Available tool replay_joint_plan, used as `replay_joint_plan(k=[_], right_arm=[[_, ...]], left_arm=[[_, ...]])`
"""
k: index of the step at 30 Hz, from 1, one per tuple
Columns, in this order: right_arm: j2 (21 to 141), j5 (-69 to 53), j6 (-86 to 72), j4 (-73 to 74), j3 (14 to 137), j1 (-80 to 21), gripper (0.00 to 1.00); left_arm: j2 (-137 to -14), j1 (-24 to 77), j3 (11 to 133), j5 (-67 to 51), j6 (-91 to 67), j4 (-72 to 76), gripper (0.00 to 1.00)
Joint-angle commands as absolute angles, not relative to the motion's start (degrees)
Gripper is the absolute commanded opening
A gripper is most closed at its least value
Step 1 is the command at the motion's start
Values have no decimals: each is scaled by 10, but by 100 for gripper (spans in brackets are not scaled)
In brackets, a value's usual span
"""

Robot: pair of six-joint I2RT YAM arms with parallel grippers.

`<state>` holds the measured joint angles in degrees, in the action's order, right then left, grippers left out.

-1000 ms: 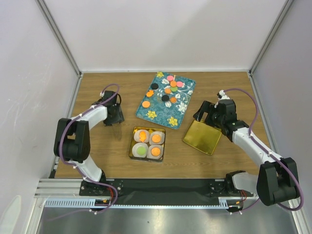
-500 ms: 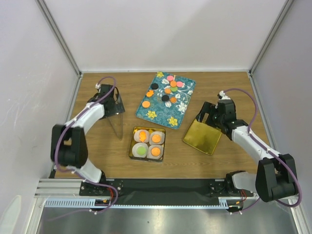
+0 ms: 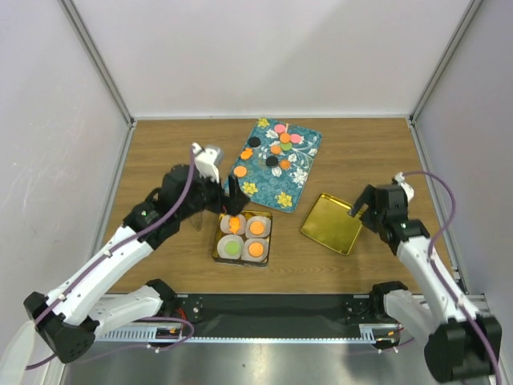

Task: Pack the cookies

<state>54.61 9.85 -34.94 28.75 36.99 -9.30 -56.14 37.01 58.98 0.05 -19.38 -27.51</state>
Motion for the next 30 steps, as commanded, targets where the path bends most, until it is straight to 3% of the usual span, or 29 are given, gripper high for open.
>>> replay_joint_plan(k=[1, 6, 8, 9, 13, 30], right_arm=[[483, 132, -406, 349, 337, -80, 94], [475, 120, -451, 325, 301, -79, 84], [496, 117, -464, 302, 292, -79, 77], [520, 125, -465, 301, 294, -78, 69], [557, 145, -474, 301, 305, -79, 57], [666, 155, -464, 229, 303, -96, 42]], left_arm=[[-546, 395, 542, -93, -187, -279, 91], [-496, 436, 490, -150, -182, -263, 90], [-472, 438, 470, -156, -178, -265, 89], [-466, 438, 466, -158, -176, -270, 90], [-428, 438, 433, -146, -162, -279, 90], [-396, 439, 417, -120, -168, -279, 92]])
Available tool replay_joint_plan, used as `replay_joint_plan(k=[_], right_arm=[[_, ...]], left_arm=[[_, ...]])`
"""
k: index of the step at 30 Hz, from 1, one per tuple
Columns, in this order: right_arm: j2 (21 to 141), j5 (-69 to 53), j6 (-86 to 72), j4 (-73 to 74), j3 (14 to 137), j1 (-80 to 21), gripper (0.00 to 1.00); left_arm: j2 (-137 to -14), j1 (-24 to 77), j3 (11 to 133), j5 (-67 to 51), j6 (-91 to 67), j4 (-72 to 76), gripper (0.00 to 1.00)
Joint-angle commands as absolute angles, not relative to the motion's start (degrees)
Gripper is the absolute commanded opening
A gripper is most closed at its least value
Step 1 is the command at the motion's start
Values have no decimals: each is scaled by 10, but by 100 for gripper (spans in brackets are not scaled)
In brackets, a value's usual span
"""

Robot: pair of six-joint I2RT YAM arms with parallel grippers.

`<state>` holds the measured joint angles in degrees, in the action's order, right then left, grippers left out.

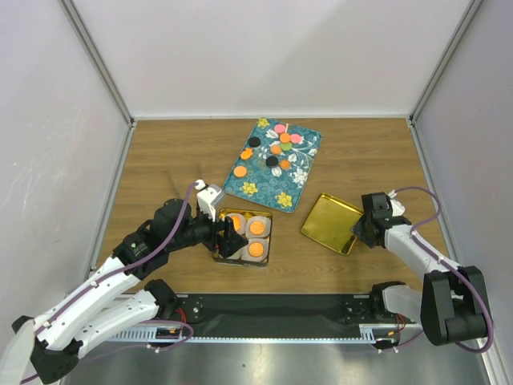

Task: Pack the cookies

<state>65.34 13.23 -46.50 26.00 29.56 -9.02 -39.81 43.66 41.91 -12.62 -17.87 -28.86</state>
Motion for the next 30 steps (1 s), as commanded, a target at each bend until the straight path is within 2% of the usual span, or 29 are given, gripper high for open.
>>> replay_joint_plan(k=[1, 2, 5, 6, 7, 19, 24, 30], right_arm=[[669, 155, -461, 222, 302, -96, 40], [672, 152, -457, 221, 301, -98, 37], [684, 150, -447, 228, 310, -98, 15], [680, 153, -438, 234, 315, -98, 4], [678, 156, -432, 250, 320, -96, 0], [555, 84, -351, 388, 458, -84, 0], [575, 95, -370, 415, 522, -219, 0], [606, 75, -388, 366, 555, -314, 0]], left_arm=[[-396, 439, 416, -115, -168, -279, 92], [-397, 439, 416, -113, -168, -279, 93], [-396, 439, 417, -104, -169, -282, 93], [-396, 439, 417, -101, -170, -282, 93], [-396, 439, 417, -98, -170, -283, 93], [-443, 437, 438, -109, -208, -258, 96], [-497, 392, 496, -148, -219, -233, 95], [-543, 291, 523, -301, -250, -158, 95]])
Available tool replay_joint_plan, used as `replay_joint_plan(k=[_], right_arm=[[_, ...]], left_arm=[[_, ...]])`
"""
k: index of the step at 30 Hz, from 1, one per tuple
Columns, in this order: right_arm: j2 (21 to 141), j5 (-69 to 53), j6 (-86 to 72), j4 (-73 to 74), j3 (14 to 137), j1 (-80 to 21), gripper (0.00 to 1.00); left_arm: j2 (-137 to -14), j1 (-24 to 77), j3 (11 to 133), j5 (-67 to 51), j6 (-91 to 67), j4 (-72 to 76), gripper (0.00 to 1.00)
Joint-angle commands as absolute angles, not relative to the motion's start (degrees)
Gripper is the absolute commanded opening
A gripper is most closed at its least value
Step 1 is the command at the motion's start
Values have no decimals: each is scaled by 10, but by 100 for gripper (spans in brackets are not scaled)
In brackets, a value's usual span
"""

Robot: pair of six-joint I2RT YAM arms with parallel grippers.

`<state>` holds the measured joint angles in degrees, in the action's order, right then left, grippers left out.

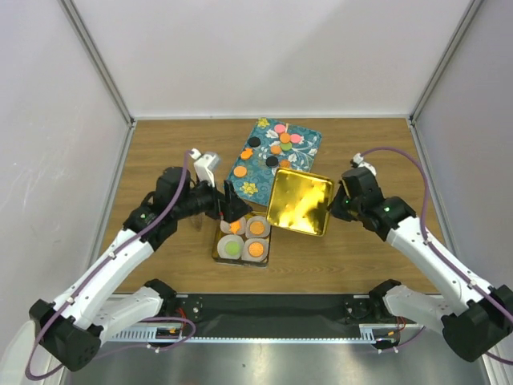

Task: Pack the cookies

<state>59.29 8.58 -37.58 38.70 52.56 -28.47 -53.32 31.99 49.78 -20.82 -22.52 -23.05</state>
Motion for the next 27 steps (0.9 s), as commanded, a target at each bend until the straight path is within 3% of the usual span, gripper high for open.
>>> replay_joint_plan(k=[1, 17, 22, 27], right_arm=[[620, 70, -388, 352, 558, -321, 0], [651, 24, -412, 280, 580, -374, 0], [643, 19, -423, 265, 579, -379, 0], [642, 25, -420, 256, 572, -389, 0]], left_arm=[[-549, 281, 525, -326, -251, -153, 95], [-661, 266, 550, -359, -269, -121, 88], [-678, 265, 548, -381, -299, -98, 77], [-671, 265, 557, -387, -327, -79, 58]])
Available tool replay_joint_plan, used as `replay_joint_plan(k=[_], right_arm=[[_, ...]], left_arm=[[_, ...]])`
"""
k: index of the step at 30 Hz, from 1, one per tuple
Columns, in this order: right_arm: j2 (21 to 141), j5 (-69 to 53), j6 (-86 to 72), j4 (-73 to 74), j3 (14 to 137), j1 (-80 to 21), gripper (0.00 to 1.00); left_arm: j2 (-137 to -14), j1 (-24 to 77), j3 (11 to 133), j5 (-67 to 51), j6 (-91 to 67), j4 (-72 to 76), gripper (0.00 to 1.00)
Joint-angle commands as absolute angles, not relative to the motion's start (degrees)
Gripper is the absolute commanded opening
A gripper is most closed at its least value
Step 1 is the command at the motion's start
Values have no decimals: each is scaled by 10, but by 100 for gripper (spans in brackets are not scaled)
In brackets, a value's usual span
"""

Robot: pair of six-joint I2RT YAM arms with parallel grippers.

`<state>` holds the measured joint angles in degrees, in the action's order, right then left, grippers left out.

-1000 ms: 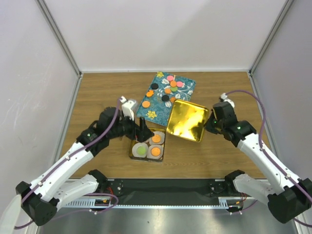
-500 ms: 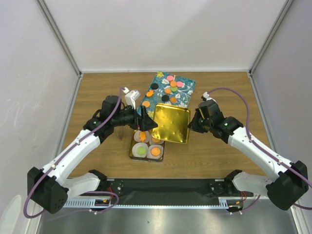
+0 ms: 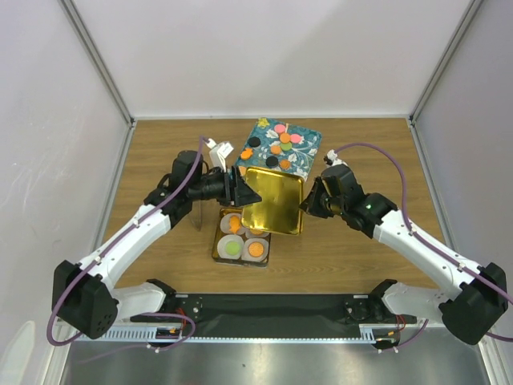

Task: Pack the cookies

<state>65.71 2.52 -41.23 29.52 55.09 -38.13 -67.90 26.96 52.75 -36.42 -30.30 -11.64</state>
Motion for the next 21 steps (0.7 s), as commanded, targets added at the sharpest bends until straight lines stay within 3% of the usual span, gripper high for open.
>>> replay_joint_plan(k=[1, 9, 10, 11, 13, 14, 17, 21], right_arm=[[640, 29, -420, 256, 571, -389, 0], [625, 38, -408, 257, 575, -395, 0], [624, 41, -398, 259, 577, -396, 4], [621, 46, -391, 267, 580, -396, 17], [615, 76, -377, 283, 592, -400, 35], [607, 91, -359, 290, 595, -403, 51], [586, 168, -321, 308, 613, -449, 66], [587, 277, -238, 328, 650, -552, 74]], left_arm=[[-671, 265, 561, -383, -327, -85, 54], [-685, 265, 577, -382, -315, -122, 17], [-687, 265, 580, -379, -313, -127, 10], [-687, 265, 584, -374, -307, -140, 6], [-690, 262, 592, -361, -302, -155, 1], [-692, 260, 596, -359, -300, -165, 0], [-711, 251, 616, -348, -298, -195, 0], [-741, 236, 642, -352, -312, -218, 0]])
